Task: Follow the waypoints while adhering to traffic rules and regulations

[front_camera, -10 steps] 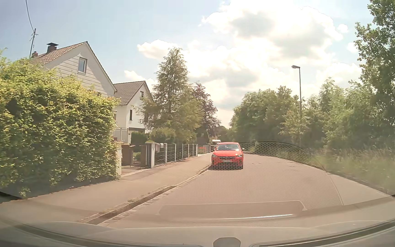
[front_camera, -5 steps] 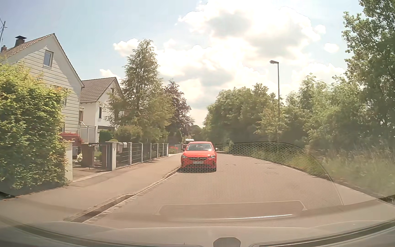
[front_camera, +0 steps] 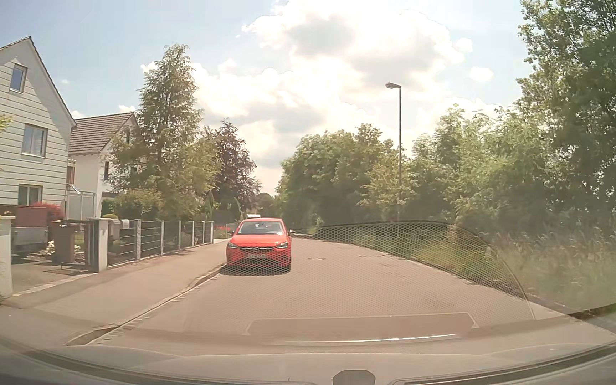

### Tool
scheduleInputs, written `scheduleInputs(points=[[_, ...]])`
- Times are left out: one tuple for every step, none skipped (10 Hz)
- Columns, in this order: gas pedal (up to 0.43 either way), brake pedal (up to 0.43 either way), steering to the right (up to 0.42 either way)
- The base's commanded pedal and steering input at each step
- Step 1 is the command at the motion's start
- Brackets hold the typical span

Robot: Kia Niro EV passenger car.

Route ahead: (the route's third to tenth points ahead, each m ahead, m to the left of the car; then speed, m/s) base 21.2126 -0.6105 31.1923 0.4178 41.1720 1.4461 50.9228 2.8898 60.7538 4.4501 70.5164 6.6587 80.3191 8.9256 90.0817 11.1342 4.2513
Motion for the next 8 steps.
scheduleInputs(points=[[0.248,0.000,0.199],[0.240,0.000,0.174],[0.240,0.000,0.157],[0.220,0.000,0.144],[0.157,0.000,0.133],[0.150,0.000,0.109],[0.138,0.000,0.092],[0.138,0.000,0.068]])
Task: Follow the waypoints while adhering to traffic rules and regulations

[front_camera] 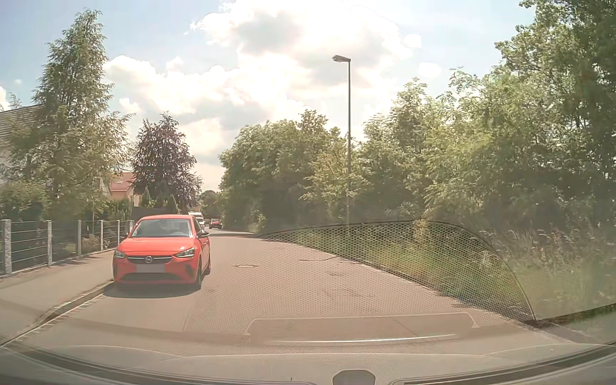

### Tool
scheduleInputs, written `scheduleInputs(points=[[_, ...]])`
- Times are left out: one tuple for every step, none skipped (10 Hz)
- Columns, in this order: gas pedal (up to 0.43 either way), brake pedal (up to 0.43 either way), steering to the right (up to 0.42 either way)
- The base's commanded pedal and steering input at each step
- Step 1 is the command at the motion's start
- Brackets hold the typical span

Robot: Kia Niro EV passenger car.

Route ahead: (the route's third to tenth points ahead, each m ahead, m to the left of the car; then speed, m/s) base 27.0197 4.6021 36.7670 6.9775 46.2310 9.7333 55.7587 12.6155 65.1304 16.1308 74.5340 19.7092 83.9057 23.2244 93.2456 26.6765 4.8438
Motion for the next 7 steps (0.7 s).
scheduleInputs(points=[[0.138,0.000,0.051],[0.138,0.000,0.036],[0.110,0.000,0.023],[0.098,0.000,0.012],[0.087,0.000,0.008],[0.079,0.000,0.004],[0.067,0.000,-0.003]])
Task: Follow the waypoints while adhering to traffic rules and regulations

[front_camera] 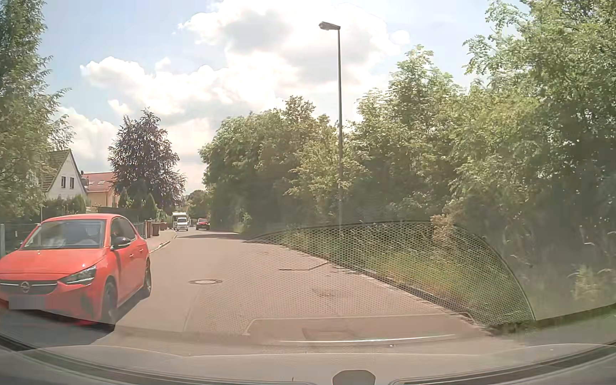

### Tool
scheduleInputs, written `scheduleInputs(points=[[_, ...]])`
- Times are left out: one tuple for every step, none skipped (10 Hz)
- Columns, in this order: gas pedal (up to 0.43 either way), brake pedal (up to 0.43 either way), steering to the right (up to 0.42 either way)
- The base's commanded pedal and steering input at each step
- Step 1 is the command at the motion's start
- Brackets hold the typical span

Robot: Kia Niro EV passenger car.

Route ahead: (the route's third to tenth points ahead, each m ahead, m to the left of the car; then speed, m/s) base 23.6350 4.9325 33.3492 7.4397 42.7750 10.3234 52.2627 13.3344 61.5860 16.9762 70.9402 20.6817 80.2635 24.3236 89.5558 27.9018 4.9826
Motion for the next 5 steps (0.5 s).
scheduleInputs(points=[[0.067,0.000,-0.009],[0.067,0.000,-0.010],[0.059,0.000,-0.012],[0.059,0.000,-0.019],[0.059,0.000,-0.029]])
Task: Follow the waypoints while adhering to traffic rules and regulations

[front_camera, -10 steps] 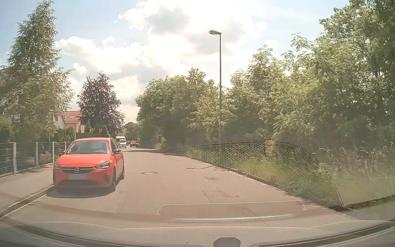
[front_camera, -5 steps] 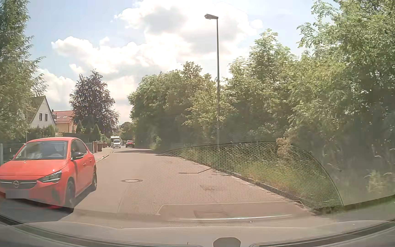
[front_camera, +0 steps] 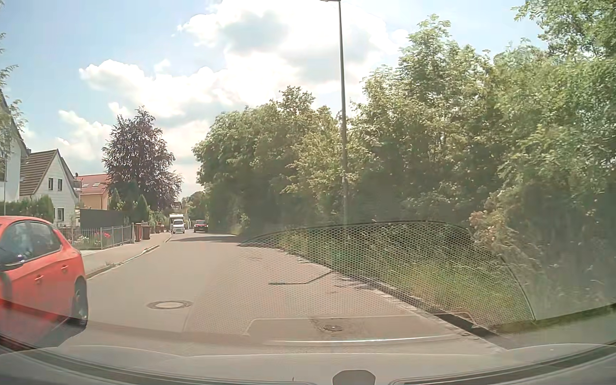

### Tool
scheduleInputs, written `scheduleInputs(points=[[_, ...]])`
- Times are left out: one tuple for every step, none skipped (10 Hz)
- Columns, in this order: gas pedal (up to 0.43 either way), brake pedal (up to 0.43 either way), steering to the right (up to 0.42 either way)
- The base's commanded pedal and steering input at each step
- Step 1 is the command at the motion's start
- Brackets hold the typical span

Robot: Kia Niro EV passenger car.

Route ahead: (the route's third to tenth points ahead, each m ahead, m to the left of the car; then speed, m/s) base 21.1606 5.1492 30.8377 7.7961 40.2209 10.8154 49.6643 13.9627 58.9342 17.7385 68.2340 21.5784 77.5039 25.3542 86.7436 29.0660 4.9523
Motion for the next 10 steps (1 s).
scheduleInputs(points=[[0.059,0.000,-0.038],[0.059,0.000,-0.046],[0.059,0.000,-0.051],[0.059,0.000,-0.060],[0.059,0.000,-0.063],[0.059,0.000,-0.064],[0.059,0.000,-0.069],[0.059,0.000,-0.075],[0.059,0.000,-0.079],[0.059,0.000,-0.085]])
